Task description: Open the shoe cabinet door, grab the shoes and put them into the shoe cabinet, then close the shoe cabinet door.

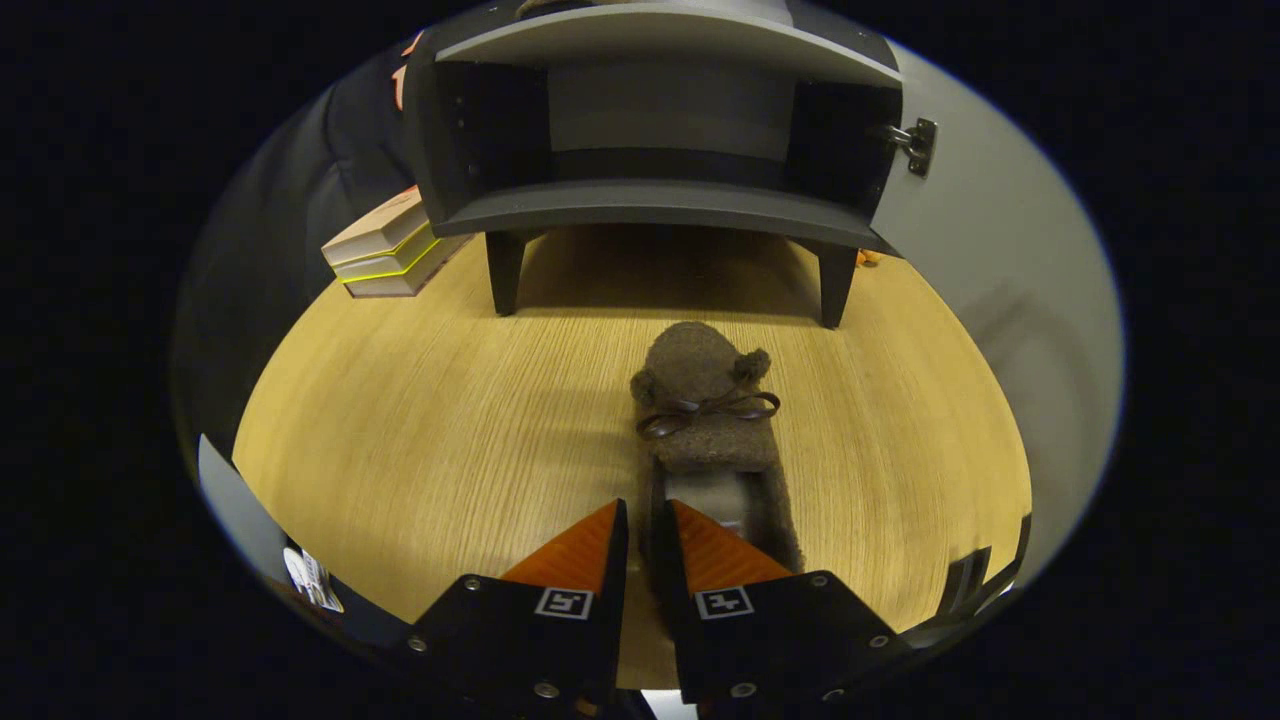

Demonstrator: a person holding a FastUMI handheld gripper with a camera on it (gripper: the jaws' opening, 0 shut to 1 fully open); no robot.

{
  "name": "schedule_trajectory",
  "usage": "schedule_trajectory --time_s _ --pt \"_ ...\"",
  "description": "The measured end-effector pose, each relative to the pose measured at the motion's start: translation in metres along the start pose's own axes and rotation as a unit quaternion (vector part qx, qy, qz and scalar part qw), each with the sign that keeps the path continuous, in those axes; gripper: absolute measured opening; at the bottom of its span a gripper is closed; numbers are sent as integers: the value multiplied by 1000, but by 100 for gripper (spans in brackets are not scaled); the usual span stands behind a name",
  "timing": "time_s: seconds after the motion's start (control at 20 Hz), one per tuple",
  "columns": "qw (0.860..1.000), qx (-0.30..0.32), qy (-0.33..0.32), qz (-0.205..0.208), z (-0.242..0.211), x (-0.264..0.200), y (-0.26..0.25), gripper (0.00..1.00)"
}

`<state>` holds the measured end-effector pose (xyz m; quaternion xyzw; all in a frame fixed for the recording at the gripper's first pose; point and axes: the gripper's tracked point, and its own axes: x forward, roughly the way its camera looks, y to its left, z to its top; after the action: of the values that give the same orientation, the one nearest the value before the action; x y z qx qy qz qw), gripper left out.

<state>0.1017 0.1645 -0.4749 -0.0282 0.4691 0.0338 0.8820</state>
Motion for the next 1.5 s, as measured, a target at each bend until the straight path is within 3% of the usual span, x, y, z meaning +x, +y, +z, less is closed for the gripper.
schedule_trajectory --time_s 0.4,0.7,0.95,1.5 --pt "1000 -1 -7 3 2 9 0 6" --pt "999 14 -42 -24 48 -18 -15 5" --pt "994 13 -94 -61 93 -78 -15 5" --pt "971 46 -219 -84 241 -201 -21 4"
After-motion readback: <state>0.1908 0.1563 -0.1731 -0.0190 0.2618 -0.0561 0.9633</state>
